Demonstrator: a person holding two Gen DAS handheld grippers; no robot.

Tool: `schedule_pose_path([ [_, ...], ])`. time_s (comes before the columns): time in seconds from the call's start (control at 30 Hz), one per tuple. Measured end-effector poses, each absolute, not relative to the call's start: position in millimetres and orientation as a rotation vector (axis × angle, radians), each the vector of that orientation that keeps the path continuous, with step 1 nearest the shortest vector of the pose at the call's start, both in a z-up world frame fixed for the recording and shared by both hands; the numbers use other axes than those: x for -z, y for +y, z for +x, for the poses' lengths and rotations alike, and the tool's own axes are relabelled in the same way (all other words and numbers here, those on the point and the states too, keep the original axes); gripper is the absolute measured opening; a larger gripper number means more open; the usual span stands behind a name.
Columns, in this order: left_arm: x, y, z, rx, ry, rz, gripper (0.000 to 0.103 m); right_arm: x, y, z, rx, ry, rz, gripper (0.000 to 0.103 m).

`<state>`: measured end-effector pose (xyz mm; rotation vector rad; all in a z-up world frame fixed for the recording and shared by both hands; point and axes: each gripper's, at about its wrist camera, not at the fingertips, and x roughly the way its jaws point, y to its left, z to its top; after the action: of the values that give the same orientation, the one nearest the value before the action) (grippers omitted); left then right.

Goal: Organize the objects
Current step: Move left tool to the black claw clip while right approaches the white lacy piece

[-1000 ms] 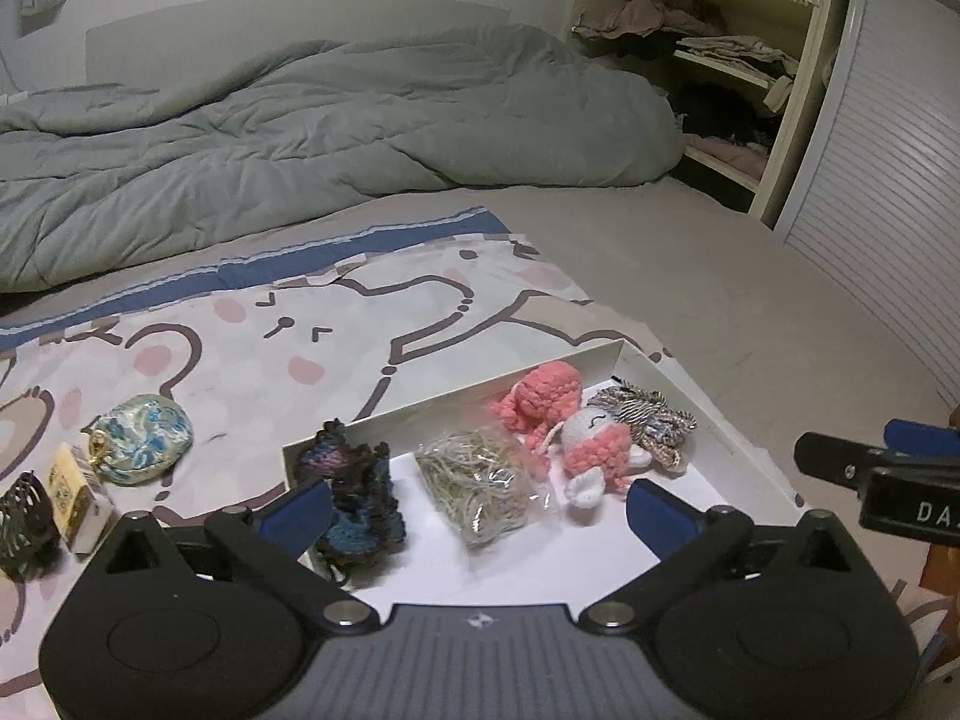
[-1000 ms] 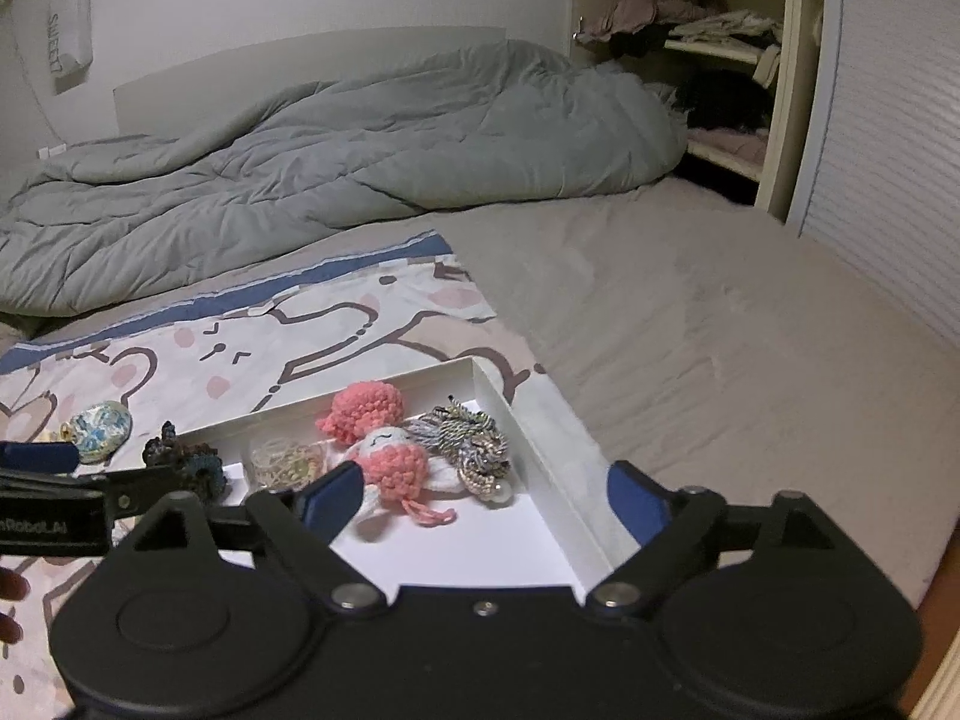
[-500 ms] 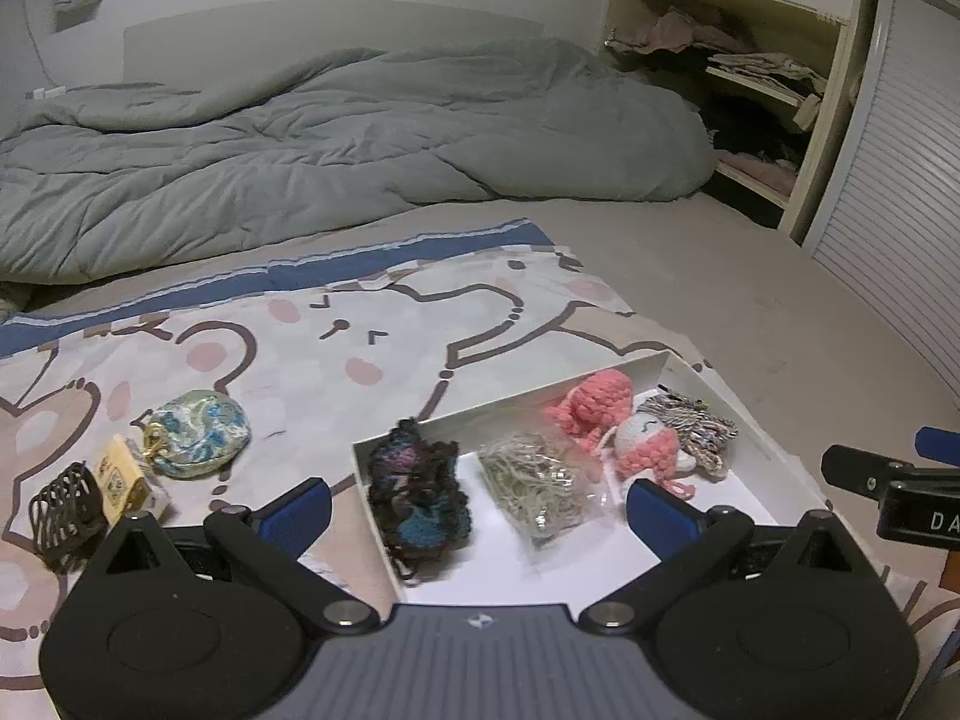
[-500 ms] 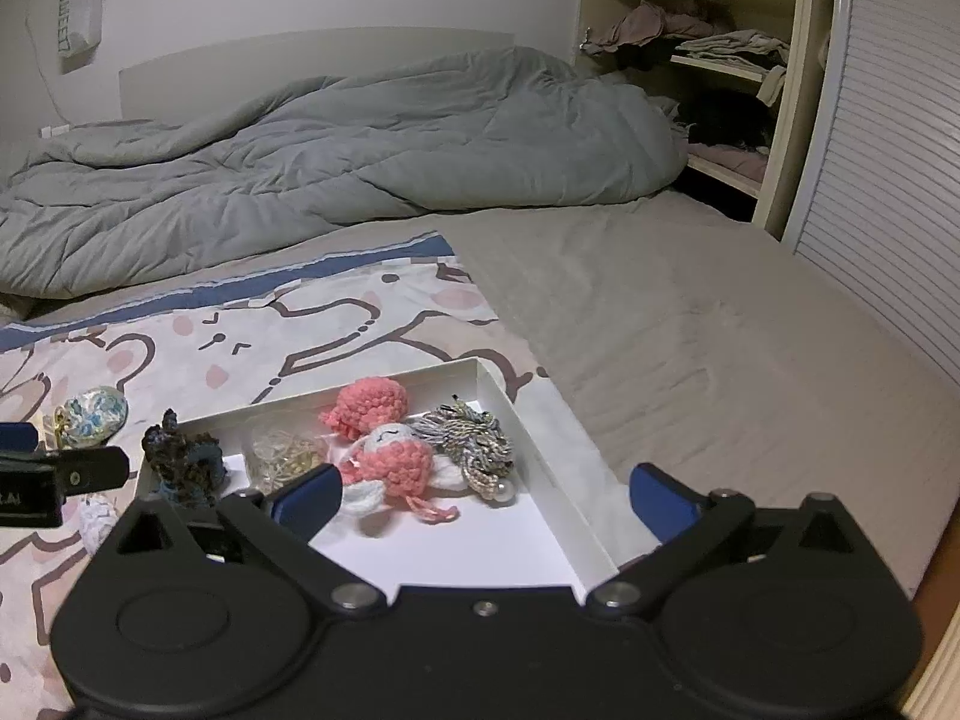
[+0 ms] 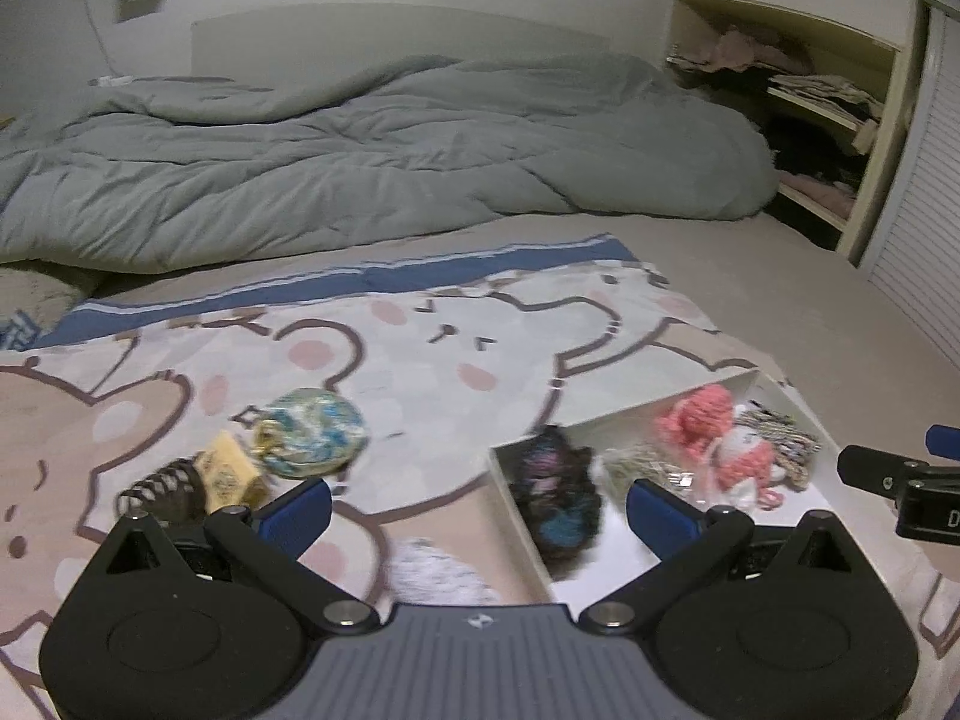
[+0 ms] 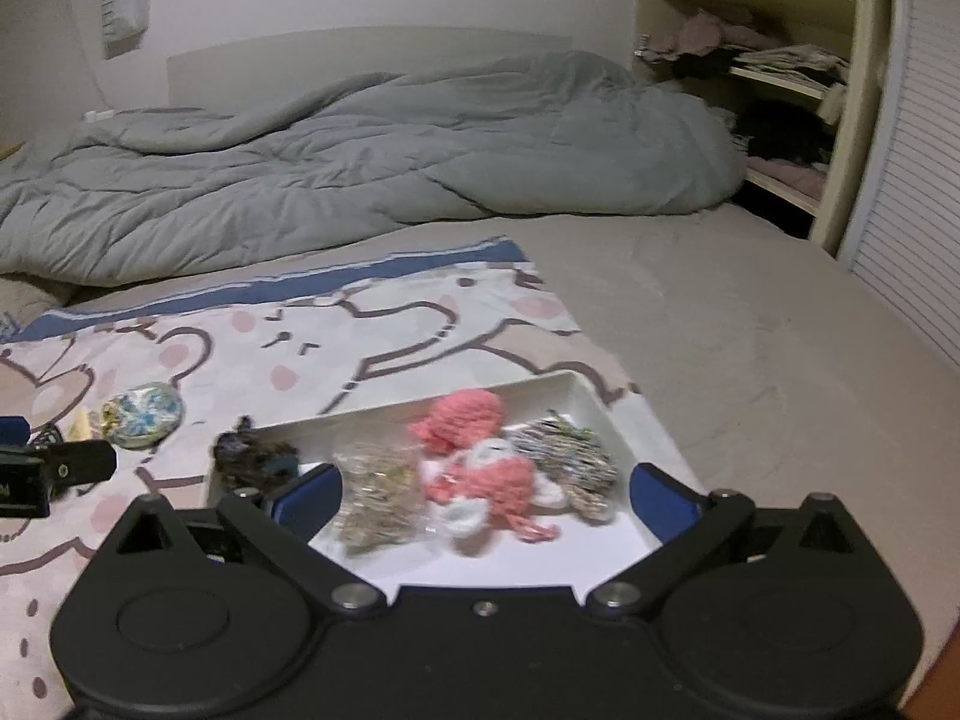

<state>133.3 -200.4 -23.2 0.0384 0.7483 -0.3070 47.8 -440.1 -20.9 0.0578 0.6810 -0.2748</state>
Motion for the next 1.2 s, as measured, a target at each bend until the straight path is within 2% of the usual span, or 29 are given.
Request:
schedule_pose_path([
  [0.67,22.7,-91.9,155.3,0.13,0.75,0.013,0.103,25.4,-344.7,95.0,0.061,0.699,-0.018,0.103],
  [1.2,49.0,-33.2,182.4,0.053,0.823,-0.063,0.103,47.6,-290.4,129.7,-0.073,0.744,-0.084,0.103],
])
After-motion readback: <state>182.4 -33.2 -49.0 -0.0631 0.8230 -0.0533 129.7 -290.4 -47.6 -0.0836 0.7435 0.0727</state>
